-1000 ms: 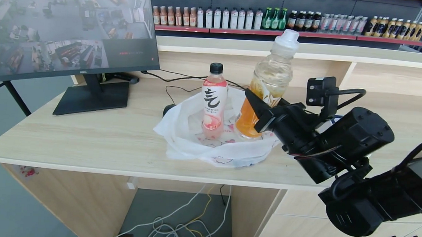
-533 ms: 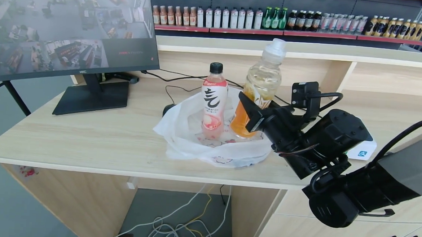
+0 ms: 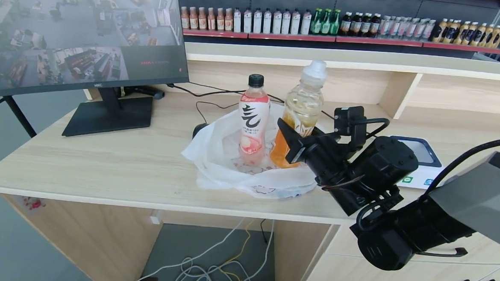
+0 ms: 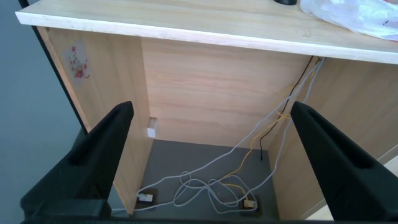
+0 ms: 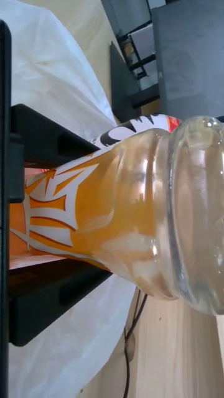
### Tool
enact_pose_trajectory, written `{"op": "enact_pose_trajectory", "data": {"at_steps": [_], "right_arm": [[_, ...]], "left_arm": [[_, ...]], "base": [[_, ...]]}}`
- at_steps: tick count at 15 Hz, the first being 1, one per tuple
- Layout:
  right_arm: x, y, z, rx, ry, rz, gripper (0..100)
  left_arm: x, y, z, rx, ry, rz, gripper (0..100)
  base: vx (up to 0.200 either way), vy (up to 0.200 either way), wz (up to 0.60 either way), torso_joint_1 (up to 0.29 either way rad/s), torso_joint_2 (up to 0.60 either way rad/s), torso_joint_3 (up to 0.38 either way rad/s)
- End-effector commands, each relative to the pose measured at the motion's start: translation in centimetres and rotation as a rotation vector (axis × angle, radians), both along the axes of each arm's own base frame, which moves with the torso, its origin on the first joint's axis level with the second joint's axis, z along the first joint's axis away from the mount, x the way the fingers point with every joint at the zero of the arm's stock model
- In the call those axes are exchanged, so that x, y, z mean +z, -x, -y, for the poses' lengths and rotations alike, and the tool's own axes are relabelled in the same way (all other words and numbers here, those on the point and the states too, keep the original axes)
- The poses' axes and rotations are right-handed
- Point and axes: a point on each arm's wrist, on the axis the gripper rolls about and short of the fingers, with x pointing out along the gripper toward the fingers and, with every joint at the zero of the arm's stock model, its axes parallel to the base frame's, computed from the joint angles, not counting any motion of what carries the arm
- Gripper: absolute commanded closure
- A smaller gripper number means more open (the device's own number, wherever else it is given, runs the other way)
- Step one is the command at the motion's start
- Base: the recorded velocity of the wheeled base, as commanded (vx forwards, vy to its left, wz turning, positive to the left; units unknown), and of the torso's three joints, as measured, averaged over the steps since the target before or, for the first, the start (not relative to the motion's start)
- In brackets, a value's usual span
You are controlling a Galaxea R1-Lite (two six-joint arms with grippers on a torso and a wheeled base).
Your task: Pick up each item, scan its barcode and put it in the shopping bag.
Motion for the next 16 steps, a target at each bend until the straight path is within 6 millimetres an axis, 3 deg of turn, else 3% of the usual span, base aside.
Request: {"op": "enact_pose_trajectory", "data": {"at_steps": [1, 16], "right_arm": [[-0.4, 0.0, 0.0, 0.0, 0.009, -0.012, 100], [-3.7, -0.4, 0.0, 0.025, 0.115, -0.065, 100]], "left_arm": [[0.0, 0.0, 0.0, 0.0, 0.0, 0.0, 0], [0.0, 0.0, 0.0, 0.0, 0.0, 0.0, 0]], "base": [[0.0, 0.0, 0.0, 0.0, 0.0, 0.0], [0.0, 0.0, 0.0, 0.0, 0.0, 0.0]]}}
